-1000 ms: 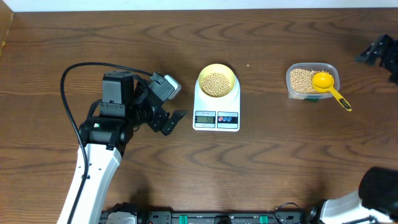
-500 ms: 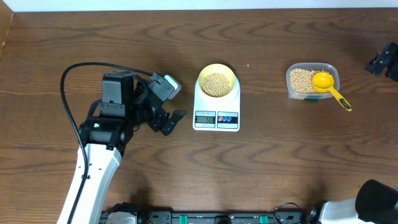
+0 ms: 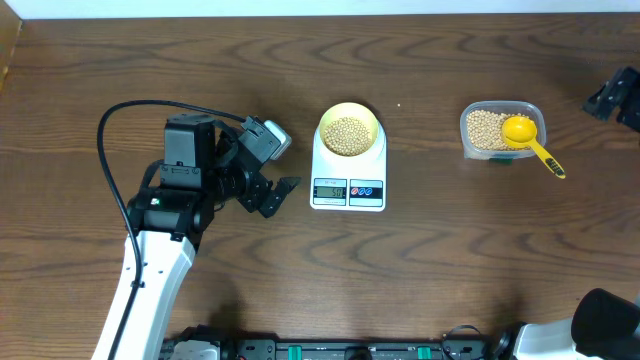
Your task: Scoop item into bowl and weigh 50g on scale
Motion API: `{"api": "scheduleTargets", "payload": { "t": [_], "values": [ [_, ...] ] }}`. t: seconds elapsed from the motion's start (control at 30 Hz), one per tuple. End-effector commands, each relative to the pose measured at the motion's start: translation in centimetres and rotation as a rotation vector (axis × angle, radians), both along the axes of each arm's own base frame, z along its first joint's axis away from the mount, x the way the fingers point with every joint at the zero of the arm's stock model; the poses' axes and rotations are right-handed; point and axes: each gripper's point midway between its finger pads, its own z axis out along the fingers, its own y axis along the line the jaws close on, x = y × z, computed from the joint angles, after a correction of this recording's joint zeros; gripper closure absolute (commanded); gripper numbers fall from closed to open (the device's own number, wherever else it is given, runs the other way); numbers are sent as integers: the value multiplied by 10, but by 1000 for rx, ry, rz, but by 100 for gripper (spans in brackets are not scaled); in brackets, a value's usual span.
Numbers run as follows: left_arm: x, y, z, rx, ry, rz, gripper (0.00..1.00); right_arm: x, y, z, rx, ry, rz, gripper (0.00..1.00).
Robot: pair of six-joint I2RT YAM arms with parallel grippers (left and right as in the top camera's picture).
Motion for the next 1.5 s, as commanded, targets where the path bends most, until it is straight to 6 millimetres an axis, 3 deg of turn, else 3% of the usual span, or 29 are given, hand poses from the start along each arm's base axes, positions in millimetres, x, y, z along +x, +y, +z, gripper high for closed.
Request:
{"api": "scheduleTargets", "payload": {
  "t": [0.0, 0.2, 0.43, 0.8, 1.2, 1.47],
  "values": [
    [0, 0, -3, 3, 5, -7, 3, 0, 8, 17, 18, -66, -3, 1],
    [0, 0, -3, 2, 5, -7, 3, -5, 14, 43, -9, -171, 11, 1],
    [0, 0, -3, 3, 5, -7, 2, -38, 29, 77, -53, -264, 13, 1],
    [0, 0, -3, 2, 5, -7, 2, -65, 43, 95, -121, -326, 77, 1],
    [0, 0, -3, 3, 5, -7, 3, -47, 63, 117, -447, -449, 363, 1],
    [0, 0, -3, 3, 5, -7, 2, -38, 75, 105, -523, -599, 392, 1]
  ]
}}
